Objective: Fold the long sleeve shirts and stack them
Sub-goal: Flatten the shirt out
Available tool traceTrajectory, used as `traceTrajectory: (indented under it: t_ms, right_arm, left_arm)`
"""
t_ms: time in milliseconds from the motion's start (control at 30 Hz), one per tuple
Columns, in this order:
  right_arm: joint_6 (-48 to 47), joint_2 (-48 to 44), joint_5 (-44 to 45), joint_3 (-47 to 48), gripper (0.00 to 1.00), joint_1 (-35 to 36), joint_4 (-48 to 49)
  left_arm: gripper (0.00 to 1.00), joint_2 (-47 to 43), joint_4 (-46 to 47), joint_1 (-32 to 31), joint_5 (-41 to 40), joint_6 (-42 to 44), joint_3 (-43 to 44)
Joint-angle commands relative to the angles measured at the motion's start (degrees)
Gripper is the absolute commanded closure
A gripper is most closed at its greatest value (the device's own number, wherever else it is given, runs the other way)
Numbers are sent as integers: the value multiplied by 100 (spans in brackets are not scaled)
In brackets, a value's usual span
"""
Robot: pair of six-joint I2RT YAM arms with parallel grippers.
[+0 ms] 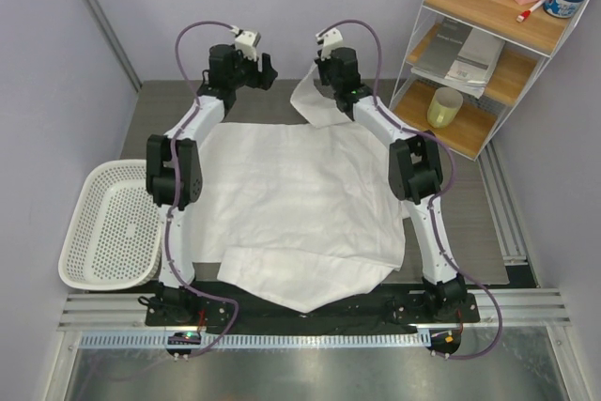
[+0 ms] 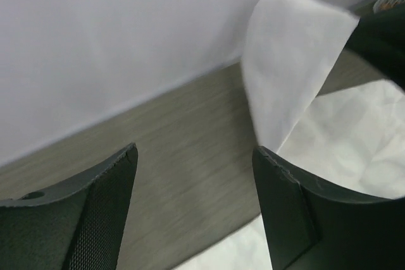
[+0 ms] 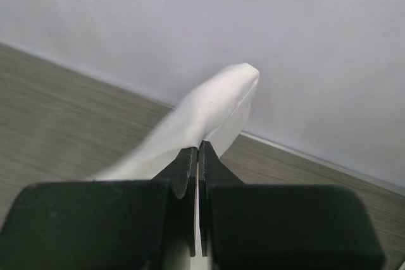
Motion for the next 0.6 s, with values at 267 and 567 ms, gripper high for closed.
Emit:
traceTrajectory:
  t_ms: [267, 567]
  right_arm:
    - [-1274, -315, 1310, 652, 99, 90, 1445]
    - [-2366, -516, 2244, 531, 99, 11, 2132]
  left_arm:
    - [22, -408, -3893, 663, 689, 1949, 416]
    - [29, -258, -4686, 795, 91, 2276, 453]
